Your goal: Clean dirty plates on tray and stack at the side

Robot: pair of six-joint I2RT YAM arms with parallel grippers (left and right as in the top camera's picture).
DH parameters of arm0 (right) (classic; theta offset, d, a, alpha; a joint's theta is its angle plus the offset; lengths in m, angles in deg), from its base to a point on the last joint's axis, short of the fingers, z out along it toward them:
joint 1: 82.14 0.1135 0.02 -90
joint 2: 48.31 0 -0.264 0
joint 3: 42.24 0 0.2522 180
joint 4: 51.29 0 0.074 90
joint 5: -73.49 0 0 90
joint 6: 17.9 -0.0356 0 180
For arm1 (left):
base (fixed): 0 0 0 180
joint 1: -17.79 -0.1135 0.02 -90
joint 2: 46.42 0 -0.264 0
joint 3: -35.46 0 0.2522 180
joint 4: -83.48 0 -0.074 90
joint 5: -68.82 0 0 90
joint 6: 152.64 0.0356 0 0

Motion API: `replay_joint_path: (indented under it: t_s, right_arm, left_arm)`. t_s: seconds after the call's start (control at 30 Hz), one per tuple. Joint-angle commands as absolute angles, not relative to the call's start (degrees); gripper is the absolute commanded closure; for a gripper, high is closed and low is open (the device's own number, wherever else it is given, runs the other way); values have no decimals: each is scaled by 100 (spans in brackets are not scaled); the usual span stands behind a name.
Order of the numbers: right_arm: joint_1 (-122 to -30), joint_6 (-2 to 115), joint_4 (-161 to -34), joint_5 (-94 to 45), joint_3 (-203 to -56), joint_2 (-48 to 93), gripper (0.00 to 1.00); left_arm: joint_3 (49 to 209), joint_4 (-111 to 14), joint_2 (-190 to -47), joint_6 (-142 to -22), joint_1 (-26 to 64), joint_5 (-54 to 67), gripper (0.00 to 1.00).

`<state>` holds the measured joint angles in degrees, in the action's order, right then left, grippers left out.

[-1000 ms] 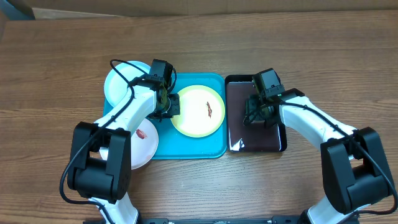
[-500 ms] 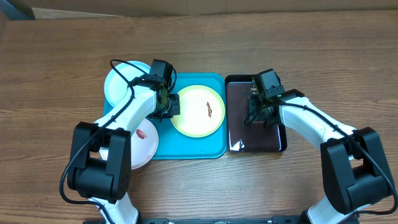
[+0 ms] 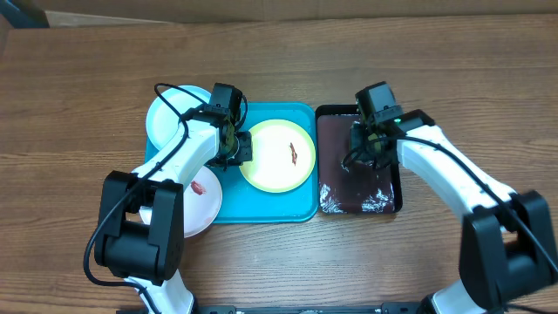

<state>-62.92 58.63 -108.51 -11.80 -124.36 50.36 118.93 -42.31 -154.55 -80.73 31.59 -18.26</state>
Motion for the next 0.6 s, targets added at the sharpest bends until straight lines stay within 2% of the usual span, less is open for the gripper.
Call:
replay_joint_path:
  t_s: [0.0, 0.57]
  right_arm:
    - [-6281, 5854, -10921, -1163, -12687, 4437, 96]
    - [-6281, 5858, -11096, -1316, -12689, 4039, 96]
  left_arm:
    - [11867, -4226, -15530, -8108, 3174, -1861, 96]
    - [11867, -4231, -15530, -8108, 3174, -1861, 96]
